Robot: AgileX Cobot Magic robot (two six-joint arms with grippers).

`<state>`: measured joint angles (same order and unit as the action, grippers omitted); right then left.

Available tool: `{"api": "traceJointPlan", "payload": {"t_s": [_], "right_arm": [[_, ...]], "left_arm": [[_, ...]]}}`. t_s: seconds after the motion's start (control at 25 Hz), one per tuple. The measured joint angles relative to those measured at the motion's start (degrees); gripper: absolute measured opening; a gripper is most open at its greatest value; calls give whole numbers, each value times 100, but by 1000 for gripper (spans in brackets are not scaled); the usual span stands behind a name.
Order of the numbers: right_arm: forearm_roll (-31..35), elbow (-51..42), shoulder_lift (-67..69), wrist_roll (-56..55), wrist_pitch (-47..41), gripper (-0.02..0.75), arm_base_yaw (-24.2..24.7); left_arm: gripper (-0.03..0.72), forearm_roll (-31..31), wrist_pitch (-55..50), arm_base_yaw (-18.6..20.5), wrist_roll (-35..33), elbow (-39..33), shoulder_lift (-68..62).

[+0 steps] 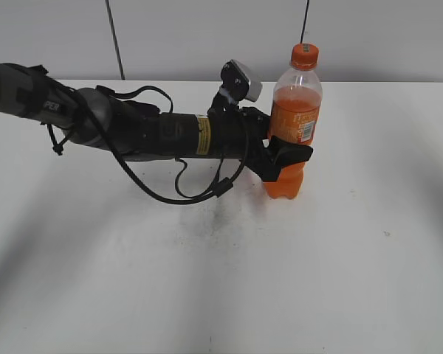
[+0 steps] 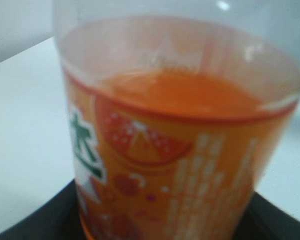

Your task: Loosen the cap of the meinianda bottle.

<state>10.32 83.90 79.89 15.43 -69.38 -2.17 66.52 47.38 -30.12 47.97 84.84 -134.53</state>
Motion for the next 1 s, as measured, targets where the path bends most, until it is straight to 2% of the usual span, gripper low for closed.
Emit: {"api": "traceJointPlan", "payload": {"t_s": [0.12, 0.36, 0.52, 0.68, 1.0], "right_arm": [[0, 684, 642, -29, 0, 374, -371], [-78, 1667, 1660, -259, -7, 374, -1507], [-384, 2147, 2211, -780, -7, 374, -2080], [-516, 2269, 2500, -1235, -14, 373, -2245], [-627, 2283, 2907, -1543, -32, 371, -2251]], "left_arm": [[426, 0, 0, 0, 5, 4, 0], [426, 0, 0, 0, 23, 10, 0], [426, 0, -5, 0, 24, 10, 0], [426, 0, -5, 0, 24, 10, 0], [426, 0, -5, 0, 29, 10, 0]]}}
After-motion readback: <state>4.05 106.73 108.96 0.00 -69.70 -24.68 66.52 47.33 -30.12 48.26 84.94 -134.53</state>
